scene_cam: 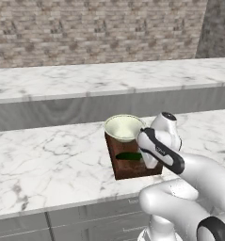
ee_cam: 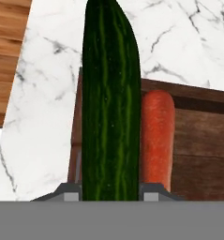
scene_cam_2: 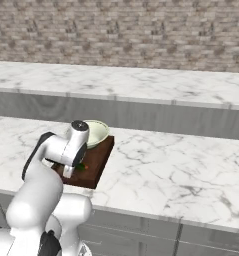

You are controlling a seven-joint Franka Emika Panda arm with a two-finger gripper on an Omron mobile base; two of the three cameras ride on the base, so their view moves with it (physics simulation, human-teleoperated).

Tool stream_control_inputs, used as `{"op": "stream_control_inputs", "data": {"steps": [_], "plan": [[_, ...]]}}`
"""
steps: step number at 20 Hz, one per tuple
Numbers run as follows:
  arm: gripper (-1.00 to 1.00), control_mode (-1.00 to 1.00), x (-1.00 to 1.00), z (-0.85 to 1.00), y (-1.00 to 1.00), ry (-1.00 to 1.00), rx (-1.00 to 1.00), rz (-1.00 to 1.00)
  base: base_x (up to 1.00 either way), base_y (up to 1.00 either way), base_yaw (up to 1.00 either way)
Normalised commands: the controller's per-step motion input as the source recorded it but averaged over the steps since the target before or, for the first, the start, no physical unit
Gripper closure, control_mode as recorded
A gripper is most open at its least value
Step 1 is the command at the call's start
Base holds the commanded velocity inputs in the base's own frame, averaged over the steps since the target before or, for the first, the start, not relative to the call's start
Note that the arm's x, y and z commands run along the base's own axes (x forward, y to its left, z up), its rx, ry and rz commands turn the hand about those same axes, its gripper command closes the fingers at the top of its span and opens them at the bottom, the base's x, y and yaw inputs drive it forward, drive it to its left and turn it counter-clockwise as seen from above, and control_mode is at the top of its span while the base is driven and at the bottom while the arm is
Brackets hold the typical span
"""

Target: Place the two vegetables and bowl onto the tray for setting up a vegetable dip station.

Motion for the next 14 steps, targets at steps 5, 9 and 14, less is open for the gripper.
{"op": "stream_control_inputs", "data": {"steps": [5, 9, 14], "plan": [[1.00, -1.00, 0.22, -0.08, -0.01, 0.04, 0.00, 0.02, 0.00, 0.00, 0.00], [1.00, -1.00, 0.26, -0.13, 0.00, 0.08, 0.00, 0.00, 0.00, 0.00, 0.00], [1.00, -1.00, 0.15, -0.21, 0.00, 0.12, 0.00, 0.00, 0.00, 0.00, 0.00]]}}
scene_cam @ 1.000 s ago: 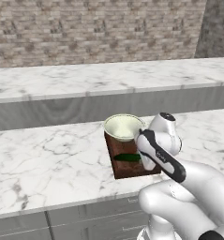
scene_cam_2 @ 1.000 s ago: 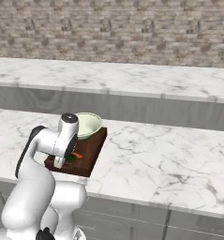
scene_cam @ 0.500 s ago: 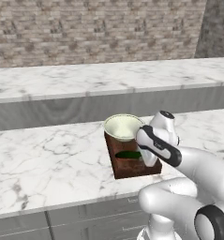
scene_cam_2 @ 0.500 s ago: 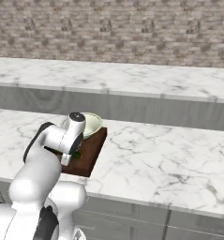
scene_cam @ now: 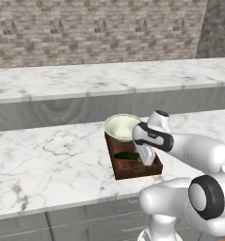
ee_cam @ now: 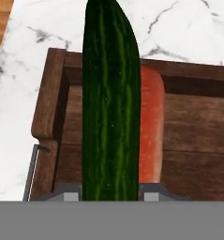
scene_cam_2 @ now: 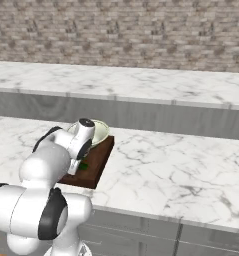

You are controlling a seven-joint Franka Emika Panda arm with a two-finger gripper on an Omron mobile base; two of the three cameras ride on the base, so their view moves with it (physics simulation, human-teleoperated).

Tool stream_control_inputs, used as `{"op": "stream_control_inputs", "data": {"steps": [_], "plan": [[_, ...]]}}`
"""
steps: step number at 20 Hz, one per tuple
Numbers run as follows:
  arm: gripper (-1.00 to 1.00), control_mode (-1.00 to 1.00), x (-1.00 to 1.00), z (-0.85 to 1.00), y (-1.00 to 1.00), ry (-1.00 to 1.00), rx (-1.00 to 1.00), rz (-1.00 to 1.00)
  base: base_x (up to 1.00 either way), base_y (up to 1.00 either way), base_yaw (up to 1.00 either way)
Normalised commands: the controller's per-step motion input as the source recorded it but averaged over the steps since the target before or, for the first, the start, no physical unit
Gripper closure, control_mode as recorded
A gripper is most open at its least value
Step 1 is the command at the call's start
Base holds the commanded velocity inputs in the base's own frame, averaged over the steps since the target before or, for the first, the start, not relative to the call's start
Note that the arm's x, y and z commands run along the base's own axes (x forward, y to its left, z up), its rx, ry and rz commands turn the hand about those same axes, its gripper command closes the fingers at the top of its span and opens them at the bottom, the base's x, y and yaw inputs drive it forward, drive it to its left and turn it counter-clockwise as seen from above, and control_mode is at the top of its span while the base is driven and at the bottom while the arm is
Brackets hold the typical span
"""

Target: Place the two vegetables and bowl onto the tray for setting up a vegetable dip station.

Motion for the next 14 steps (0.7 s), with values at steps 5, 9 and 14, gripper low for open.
{"op": "stream_control_inputs", "data": {"steps": [5, 9, 14], "plan": [[1.00, -1.00, 0.11, -0.22, -0.01, 0.09, 0.03, 0.00, 0.00, 0.00, 0.00], [1.00, -1.00, 0.16, -0.15, -0.06, 0.06, 0.03, 0.00, 0.00, 0.00, 0.00], [1.00, -1.00, 0.07, -0.12, -0.06, 0.01, 0.03, 0.01, 0.00, 0.00, 0.00]]}}
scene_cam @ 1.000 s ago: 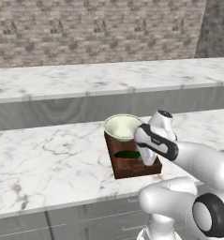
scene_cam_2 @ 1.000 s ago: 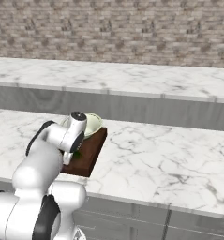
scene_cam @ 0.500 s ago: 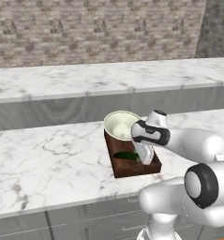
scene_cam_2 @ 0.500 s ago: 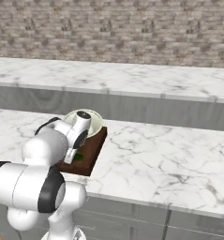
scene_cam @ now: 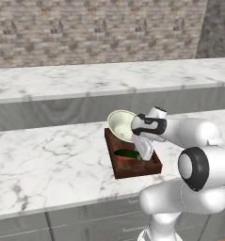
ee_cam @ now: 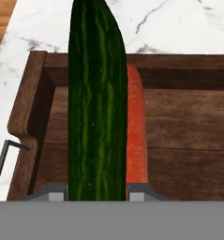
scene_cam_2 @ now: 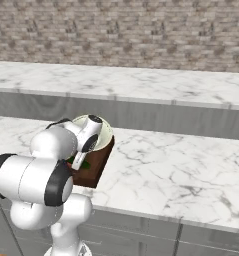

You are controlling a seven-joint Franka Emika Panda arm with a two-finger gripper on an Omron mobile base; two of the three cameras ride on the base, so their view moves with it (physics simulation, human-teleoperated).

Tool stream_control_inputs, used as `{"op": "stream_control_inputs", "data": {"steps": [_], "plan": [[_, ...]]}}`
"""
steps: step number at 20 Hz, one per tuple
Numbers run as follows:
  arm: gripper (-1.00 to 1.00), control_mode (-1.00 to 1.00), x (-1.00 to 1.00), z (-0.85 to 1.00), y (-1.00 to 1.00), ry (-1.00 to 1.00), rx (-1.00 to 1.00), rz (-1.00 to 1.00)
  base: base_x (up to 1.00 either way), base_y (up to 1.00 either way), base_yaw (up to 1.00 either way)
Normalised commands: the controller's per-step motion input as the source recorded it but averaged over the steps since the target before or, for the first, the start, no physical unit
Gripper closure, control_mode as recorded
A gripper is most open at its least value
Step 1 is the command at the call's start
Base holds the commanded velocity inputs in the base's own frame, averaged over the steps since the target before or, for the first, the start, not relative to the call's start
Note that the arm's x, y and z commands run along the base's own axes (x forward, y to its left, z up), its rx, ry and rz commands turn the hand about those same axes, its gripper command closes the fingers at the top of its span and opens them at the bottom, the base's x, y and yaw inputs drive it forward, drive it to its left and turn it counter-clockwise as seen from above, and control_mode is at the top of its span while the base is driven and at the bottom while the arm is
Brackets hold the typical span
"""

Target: Place the two vegetables and bowl onto the tray for setting up a vegetable dip station.

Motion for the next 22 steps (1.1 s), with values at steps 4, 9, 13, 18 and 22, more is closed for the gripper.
{"op": "stream_control_inputs", "data": {"steps": [4, 9, 13, 18, 22], "plan": [[1.00, -1.00, -0.01, -0.05, -0.03, 0.00, 0.01, 0.02, 0.00, 0.00, 0.00], [1.00, -1.00, -0.09, -0.10, -0.01, 0.00, 0.00, 0.01, 0.00, 0.00, 0.00], [1.00, -1.00, -0.10, -0.14, -0.01, 0.00, 0.00, 0.00, 0.00, 0.00, 0.00], [1.00, -1.00, -0.10, -0.15, -0.01, 0.00, 0.00, 0.00, 0.00, 0.00, 0.00], [1.00, -1.00, -0.12, -0.13, -0.02, 0.00, 0.00, 0.00, 0.00, 0.00, 0.00]]}}
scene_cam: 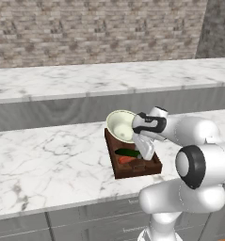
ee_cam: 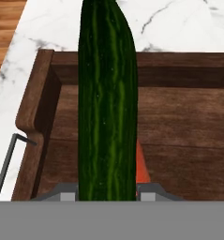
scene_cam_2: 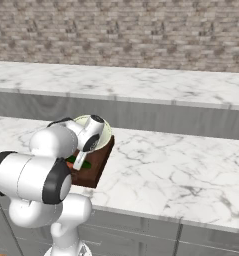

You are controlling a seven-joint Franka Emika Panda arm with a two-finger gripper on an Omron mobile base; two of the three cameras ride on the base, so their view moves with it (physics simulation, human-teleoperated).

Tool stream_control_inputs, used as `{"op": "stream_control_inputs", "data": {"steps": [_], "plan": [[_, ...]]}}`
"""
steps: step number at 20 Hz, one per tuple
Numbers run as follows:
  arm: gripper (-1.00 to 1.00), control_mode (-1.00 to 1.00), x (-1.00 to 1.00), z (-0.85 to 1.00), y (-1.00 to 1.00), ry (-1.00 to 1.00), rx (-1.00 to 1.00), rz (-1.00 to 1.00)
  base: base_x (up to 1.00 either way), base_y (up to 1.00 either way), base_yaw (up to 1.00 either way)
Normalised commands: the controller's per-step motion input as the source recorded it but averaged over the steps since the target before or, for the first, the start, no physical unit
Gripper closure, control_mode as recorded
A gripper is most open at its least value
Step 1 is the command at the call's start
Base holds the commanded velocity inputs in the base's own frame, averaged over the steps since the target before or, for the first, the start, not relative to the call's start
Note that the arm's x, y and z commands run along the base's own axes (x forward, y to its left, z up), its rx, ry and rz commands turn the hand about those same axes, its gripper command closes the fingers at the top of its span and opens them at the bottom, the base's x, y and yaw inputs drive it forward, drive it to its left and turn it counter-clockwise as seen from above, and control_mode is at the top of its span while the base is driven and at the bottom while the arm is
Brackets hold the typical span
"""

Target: Place the two vegetables and bowl onto the tray for setting up a vegetable dip station.

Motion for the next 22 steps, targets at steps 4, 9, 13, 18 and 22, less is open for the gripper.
{"op": "stream_control_inputs", "data": {"steps": [4, 9, 13, 18, 22], "plan": [[1.00, -1.00, -0.15, -0.08, -0.06, -0.01, 0.00, 0.00, 0.00, 0.00, 0.00], [-1.00, -1.00, -0.02, -0.07, -0.02, 0.00, 0.00, 0.00, 0.00, 0.00, 0.00], [-1.00, -1.00, 0.00, -0.07, -0.02, 0.00, 0.00, 0.00, 0.00, 0.00, 0.00], [-1.00, -1.00, 0.00, -0.04, -0.08, 0.00, 0.00, 0.00, 0.00, 0.00, 0.00], [-1.00, -1.00, -0.03, 0.00, -0.09, 0.00, 0.00, 0.00, 0.00, 0.00, 0.00]]}}
